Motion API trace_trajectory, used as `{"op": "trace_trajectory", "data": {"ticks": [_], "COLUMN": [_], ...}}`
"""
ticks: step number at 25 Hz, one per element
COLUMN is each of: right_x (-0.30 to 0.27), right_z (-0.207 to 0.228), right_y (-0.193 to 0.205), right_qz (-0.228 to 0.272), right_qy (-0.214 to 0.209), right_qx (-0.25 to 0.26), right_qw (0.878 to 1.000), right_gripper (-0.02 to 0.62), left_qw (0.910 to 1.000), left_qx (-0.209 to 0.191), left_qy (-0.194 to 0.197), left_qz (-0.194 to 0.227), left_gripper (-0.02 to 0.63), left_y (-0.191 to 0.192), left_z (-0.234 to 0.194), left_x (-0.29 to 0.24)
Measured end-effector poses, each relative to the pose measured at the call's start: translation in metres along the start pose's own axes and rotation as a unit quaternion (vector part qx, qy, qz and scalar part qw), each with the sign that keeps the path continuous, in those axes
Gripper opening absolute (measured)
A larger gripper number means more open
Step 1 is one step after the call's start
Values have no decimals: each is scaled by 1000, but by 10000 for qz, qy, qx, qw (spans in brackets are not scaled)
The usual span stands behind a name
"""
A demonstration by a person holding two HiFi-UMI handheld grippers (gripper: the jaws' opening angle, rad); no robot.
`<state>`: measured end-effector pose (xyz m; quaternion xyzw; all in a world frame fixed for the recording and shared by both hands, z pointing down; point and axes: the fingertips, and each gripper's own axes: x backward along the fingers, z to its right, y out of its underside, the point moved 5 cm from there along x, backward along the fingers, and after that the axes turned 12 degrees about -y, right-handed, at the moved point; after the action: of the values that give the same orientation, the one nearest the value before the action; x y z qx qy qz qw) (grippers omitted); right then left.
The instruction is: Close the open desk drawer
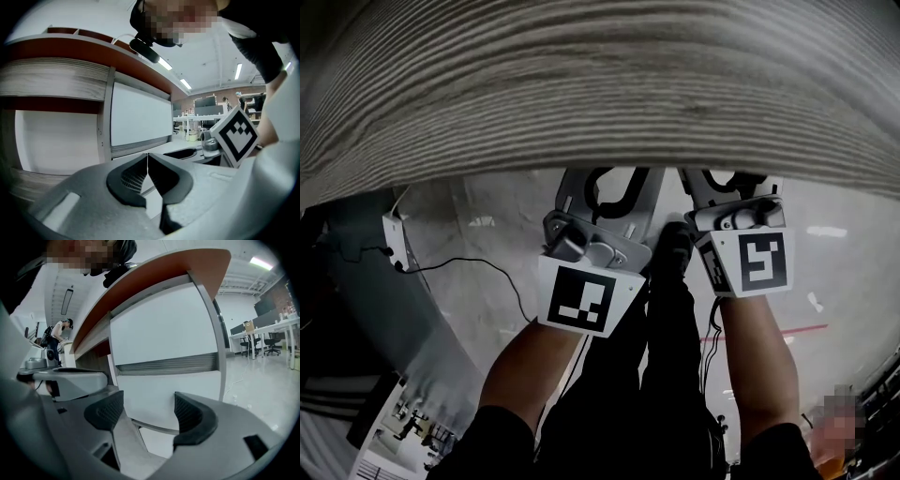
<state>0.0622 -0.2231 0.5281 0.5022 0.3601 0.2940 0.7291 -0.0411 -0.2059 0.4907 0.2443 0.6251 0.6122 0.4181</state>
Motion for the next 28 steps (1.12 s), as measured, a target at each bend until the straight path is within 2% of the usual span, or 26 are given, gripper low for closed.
{"op": "trace_trajectory", "data": {"ticks": [4,11,22,28], "right_x": [-2,-9,-5,37], "right_z": [3,4,3,-33], "right_y": [-1,3,1,-5], "right_qz": [5,-50,111,38], "right_qy": [-35,-67,-189,-455], "right_qx": [77,580,633,407], "right_qw": [10000,9983,9978,9981], "right_gripper": [337,337,344,342], "left_qw": [10000,9999,9999,9995], "left_qx": [-32,-43,-107,28], "left_qy": [-23,-54,-100,-237], "left_qz": [66,151,46,201], "left_gripper": [8,8,8,8], "left_y": [-4,-2,5,-20], "left_z": [1,-3,6,10], "left_x": [4,7,13,23]}}
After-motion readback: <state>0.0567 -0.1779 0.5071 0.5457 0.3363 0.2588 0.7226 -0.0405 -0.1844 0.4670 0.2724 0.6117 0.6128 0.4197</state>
